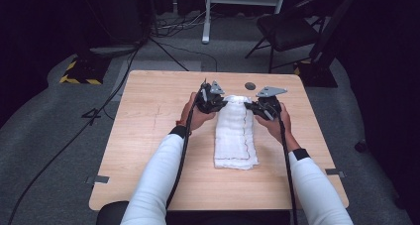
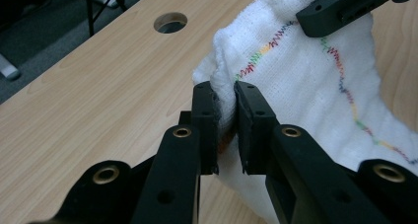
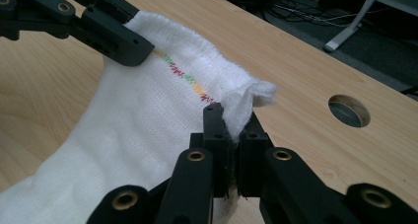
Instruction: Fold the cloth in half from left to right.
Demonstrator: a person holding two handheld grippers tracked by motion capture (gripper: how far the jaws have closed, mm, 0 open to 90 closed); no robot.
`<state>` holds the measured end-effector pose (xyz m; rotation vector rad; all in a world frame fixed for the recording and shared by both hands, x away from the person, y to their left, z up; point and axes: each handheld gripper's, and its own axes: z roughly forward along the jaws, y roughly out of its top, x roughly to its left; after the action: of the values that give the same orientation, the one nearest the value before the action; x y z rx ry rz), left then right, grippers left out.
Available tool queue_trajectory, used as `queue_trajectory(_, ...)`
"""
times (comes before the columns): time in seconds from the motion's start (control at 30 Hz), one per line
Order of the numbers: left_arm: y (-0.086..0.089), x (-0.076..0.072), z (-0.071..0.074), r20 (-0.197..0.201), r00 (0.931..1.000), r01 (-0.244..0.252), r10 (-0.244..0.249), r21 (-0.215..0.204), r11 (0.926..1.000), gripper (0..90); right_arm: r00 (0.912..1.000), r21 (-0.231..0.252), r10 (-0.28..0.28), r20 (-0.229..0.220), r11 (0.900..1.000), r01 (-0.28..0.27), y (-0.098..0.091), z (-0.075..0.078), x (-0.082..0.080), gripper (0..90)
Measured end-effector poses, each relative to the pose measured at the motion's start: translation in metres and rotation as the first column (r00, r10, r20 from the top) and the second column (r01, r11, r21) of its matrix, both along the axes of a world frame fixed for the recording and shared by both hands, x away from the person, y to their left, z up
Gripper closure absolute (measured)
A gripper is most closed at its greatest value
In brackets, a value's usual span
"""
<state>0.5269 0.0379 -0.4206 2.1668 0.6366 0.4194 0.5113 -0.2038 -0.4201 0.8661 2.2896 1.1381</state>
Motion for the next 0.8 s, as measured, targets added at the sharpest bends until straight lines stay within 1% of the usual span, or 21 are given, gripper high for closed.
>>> queue_trajectory(0.03, 0.001, -0.002, 0.0, 0.001, 1.0, 0.01, -0.01, -0.008, 0.9999, 79.8, 1.0, 0.0, 0.006, 0.002, 1.0, -0.006, 0.0, 0.0, -0.002, 86.3)
queue_trajectory(0.1, 0.002, -0.008, 0.001, 0.008, 0.9995, 0.029, -0.029, -0.002, 0.9996, 79.4, 0.9996, 0.012, 0.029, 0.003, 0.9995, -0.029, -0.003, 0.001, -0.009, 86.3)
queue_trajectory(0.13, 0.003, -0.011, 0.0, 0.006, 0.9993, 0.037, -0.037, -0.003, 0.9993, 79.4, 0.9996, 0.012, 0.029, 0.003, 0.9995, -0.029, -0.003, 0.001, -0.009, 86.3)
queue_trajectory(0.2, 0.006, -0.016, 0.0, 0.007, 0.9984, 0.056, -0.056, -0.01, 0.9984, 79.1, 0.9987, 0.022, 0.051, 0.006, 0.9985, -0.051, -0.005, 0.001, -0.014, 86.3)
queue_trajectory(0.23, 0.007, -0.02, 0.0, 0.009, 0.9977, 0.067, -0.067, -0.012, 0.9977, 79.1, 0.9982, 0.024, 0.06, 0.004, 0.9979, -0.06, -0.006, 0.001, -0.017, 86.3)
queue_trajectory(0.3, 0.008, -0.026, 0.001, 0.012, 0.996, 0.089, -0.089, -0.005, 0.996, 78.7, 0.996, 0.011, 0.089, 0.005, 0.996, -0.089, -0.008, 0.0, -0.026, 86.3)
queue_trajectory(0.37, 0.009, -0.033, 0.0, 0.018, 0.9937, 0.111, -0.111, -0.005, 0.9938, 78.3, 0.9946, 0.017, 0.104, 0.005, 0.9944, -0.104, -0.009, 0.0, -0.032, 86.3)
queue_trajectory(0.4, 0.01, -0.036, -0.001, 0.014, 0.9925, 0.122, -0.122, -0.014, 0.9925, 78.3, 0.9946, 0.017, 0.104, 0.005, 0.9944, -0.104, -0.009, 0.0, -0.032, 86.3)
queue_trajectory(0.43, 0.011, -0.039, -0.001, 0.014, 0.9908, 0.134, -0.134, -0.006, 0.9909, 78.2, 0.9937, 0.015, 0.111, 0.006, 0.9936, -0.112, -0.01, 0.0, -0.035, 86.3)
queue_trajectory(0.53, 0.012, -0.049, -0.002, 0.019, 0.9864, 0.163, -0.163, -0.006, 0.9866, 78.1, 0.9905, 0.024, 0.137, 0.0, 0.9903, -0.137, -0.013, -0.002, -0.044, 86.3)
queue_trajectory(0.6, 0.013, -0.055, -0.003, 0.02, 0.9837, 0.179, -0.179, -0.004, 0.9838, 78.1, 0.9854, 0.026, 0.17, -0.006, 0.9851, -0.17, -0.016, -0.005, -0.052, 86.2)
queue_trajectory(0.67, 0.013, -0.061, -0.006, 0.027, 0.9817, 0.189, -0.189, 0.004, 0.982, 78.1, 0.984, 0.029, 0.178, -0.011, 0.9837, -0.177, -0.017, -0.006, -0.055, 86.2)
queue_trajectory(0.7, 0.013, -0.064, -0.007, 0.027, 0.9804, 0.195, -0.195, 0.006, 0.9808, 78.1, 0.9819, 0.031, 0.189, -0.013, 0.9816, -0.188, -0.018, -0.007, -0.058, 86.2)
queue_trajectory(0.73, 0.013, -0.068, -0.01, 0.021, 0.9784, 0.206, -0.206, 0.0, 0.9786, 78.1, 0.9786, 0.025, 0.205, -0.012, 0.9785, -0.205, -0.019, -0.008, -0.063, 86.2)
queue_trajectory(0.77, 0.013, -0.068, -0.01, 0.021, 0.9784, 0.206, -0.206, 0.0, 0.9786, 78.2, 0.9768, 0.027, 0.214, -0.012, 0.9766, -0.213, -0.019, -0.008, -0.065, 86.1)
queue_trajectory(0.8, 0.013, -0.071, -0.012, 0.021, 0.9771, 0.212, -0.212, 0.006, 0.9774, 78.2, 0.9768, 0.027, 0.214, -0.012, 0.9766, -0.213, -0.019, -0.008, -0.065, 86.1)
